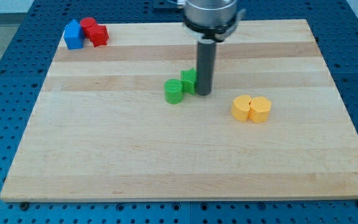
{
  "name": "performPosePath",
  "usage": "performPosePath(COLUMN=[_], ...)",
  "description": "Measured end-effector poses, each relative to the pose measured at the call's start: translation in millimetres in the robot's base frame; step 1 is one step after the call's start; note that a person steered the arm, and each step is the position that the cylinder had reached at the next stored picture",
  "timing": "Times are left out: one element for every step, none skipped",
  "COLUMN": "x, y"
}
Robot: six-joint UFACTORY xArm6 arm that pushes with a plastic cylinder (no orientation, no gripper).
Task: Move the green star right to the group of blocks
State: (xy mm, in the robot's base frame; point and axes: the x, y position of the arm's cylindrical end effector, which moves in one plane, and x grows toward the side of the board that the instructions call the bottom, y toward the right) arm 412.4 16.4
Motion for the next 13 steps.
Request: performPosePath(x=[0, 0, 10, 41, 71, 73, 71, 62, 28, -13, -50, -68, -83], y=[-40, -67, -60, -56, -73, -114, -106, -95, -95, -97, -99, -99, -99])
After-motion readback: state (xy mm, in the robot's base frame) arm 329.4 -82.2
